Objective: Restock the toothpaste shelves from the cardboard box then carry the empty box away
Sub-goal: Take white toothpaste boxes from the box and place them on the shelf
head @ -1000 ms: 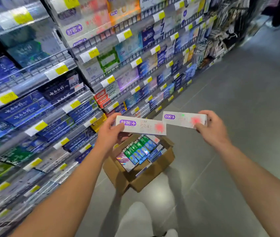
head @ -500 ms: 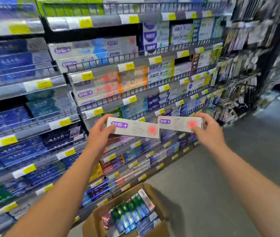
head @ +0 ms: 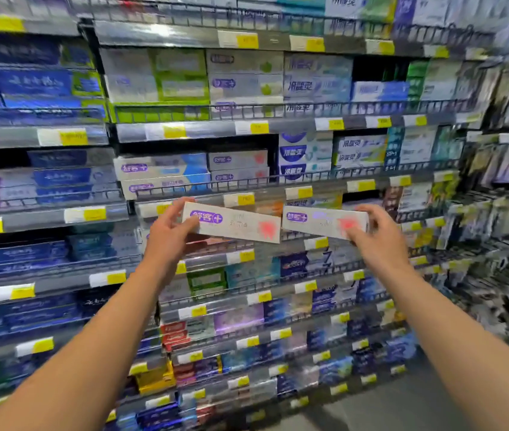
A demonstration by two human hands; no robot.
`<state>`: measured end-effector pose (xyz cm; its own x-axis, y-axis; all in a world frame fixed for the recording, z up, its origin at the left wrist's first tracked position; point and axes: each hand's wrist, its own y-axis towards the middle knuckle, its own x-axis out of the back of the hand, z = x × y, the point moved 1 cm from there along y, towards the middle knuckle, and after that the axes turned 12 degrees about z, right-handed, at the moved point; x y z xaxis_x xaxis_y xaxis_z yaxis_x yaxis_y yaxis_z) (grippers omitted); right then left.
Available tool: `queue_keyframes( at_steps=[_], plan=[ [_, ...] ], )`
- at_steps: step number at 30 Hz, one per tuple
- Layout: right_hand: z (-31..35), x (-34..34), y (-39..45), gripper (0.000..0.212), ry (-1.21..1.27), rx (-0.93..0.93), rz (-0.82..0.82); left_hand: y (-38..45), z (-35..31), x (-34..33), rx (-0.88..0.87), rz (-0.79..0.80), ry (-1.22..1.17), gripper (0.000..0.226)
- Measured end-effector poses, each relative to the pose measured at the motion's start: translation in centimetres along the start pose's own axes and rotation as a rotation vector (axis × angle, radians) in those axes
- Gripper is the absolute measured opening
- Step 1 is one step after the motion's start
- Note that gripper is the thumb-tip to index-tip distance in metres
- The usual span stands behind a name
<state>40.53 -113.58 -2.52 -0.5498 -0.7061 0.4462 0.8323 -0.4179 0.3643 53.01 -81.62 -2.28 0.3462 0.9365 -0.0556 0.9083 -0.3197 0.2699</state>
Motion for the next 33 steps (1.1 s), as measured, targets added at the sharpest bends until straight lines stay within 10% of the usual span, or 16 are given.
queue_keyframes(
  at_steps=[33],
  plan=[
    [2.7, -10.9, 28.6, 0.031, 0.093, 0.419, 0.356, 15.5, -1.5, 1.2, -0.144, -0.444, 0.054, 0.033]
  ],
)
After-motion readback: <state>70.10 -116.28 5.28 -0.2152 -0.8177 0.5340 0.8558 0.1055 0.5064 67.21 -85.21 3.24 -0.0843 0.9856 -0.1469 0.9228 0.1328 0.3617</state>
